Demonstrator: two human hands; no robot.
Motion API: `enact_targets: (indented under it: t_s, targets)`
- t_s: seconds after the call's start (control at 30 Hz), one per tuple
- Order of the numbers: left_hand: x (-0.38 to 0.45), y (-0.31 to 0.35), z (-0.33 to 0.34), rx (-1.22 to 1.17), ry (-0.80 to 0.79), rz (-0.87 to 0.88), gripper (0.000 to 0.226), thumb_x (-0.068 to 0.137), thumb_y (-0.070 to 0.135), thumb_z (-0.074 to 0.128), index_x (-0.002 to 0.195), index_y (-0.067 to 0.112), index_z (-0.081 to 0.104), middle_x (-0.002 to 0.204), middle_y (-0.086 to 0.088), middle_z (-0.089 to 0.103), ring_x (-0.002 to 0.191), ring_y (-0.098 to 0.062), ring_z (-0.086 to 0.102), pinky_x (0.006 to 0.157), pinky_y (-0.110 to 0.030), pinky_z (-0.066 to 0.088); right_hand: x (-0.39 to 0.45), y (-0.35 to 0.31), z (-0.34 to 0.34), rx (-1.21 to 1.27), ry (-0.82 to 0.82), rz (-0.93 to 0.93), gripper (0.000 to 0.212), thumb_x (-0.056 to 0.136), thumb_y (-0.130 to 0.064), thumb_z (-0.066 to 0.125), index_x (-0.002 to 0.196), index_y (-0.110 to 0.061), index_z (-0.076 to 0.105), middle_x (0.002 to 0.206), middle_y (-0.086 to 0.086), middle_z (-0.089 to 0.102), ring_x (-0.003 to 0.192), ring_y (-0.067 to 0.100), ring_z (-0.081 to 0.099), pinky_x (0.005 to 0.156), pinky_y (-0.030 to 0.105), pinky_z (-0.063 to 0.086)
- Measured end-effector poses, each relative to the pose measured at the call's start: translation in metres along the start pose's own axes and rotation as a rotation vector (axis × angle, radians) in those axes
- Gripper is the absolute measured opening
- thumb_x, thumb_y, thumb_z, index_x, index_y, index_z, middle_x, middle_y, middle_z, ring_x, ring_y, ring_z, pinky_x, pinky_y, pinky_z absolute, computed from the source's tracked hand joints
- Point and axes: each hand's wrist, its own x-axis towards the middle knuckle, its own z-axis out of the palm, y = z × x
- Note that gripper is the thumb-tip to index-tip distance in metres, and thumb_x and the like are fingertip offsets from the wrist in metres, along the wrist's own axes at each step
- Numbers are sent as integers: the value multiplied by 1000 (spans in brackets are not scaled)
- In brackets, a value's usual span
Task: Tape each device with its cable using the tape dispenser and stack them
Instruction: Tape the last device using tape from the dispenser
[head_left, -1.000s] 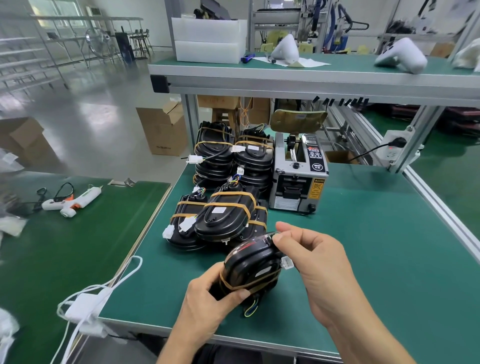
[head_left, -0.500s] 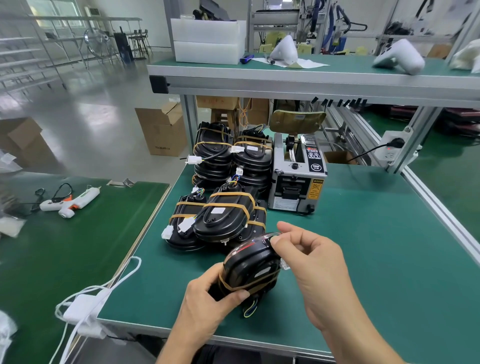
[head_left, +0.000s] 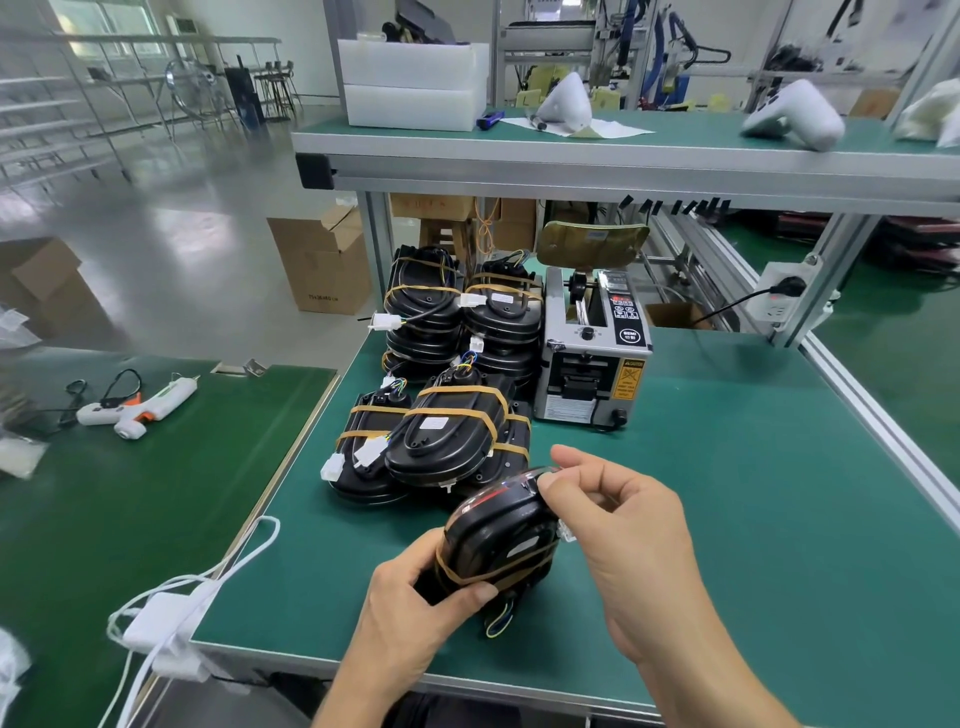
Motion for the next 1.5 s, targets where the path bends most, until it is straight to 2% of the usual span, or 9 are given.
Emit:
enact_targets:
  t_s: [0.37,0.47,0.7,0.83,0.97,1.1,1.23,1.37,1.5]
  targets:
    - [1,-7,-1,23,-3,1,58,75,67,90,122,36,76,104,1,81,94,-15,74,87,-28,57,1,4,0,-113,20,-27,16,81,-12,82,68,-20,78,112,-15,75,96,-1,73,90,33,51]
    - [1,-7,0,20,-2,1,60,74,68,89,124,37,75,106,2,81,98,-18,75,90,-31,58,-1,3,1,-154,36,-47,7,73,-27,81,70,-22,78,111,-23,73,98,2,74,92,32,52]
    - [1,-8,0,9,1,0,63,72,72,88,123,37,75,105,0,81,99,-24,74,90,-38,58,-1,2,4,-232,55,-80,18,63,-44,72,73,-30,77,110,-32,69,97,6,73,95,38,55]
    - [1,-10,-1,25,-7,3,63,72,72,87,123,37,75,105,1,81,97,-21,74,90,-35,58,0,3,2,-272,41,-91,11,66,-39,72,73,-32,76,111,-35,67,96,4,73,93,33,55]
    - [1,-9,-2,36,-5,6,63,73,73,87,124,38,75,105,3,81,96,-16,75,87,-26,58,2,5,-1,-312,23,-96,15,64,-45,70,74,-35,74,112,-37,64,99,3,72,93,31,54]
    - [2,-9,-2,31,-8,8,63,74,71,88,126,37,74,106,2,82,97,-16,75,87,-23,57,6,7,-3,-278,22,-63,21,65,-47,75,77,-34,65,110,-29,69,100,3,72,95,36,56]
    - [1,-9,-1,22,0,6,62,73,70,89,124,38,75,105,1,81,97,-20,75,89,-30,57,9,10,-6,-197,-10,12,17,74,-32,82,79,-28,66,107,-20,75,106,8,70,99,38,53]
    - [1,-7,-1,16,-5,9,59,75,67,90,124,37,75,106,0,82,98,-20,75,89,-31,58,9,11,-3,-138,-8,38,24,77,-35,85,90,-22,70,98,-7,75,96,10,69,81,25,48]
    - [1,-7,-1,14,-2,12,59,75,66,91,125,37,75,107,0,82,99,-19,75,89,-26,58,9,15,1,-119,-36,28,17,81,-35,79,92,-28,69,99,-6,71,94,10,66,82,27,46]
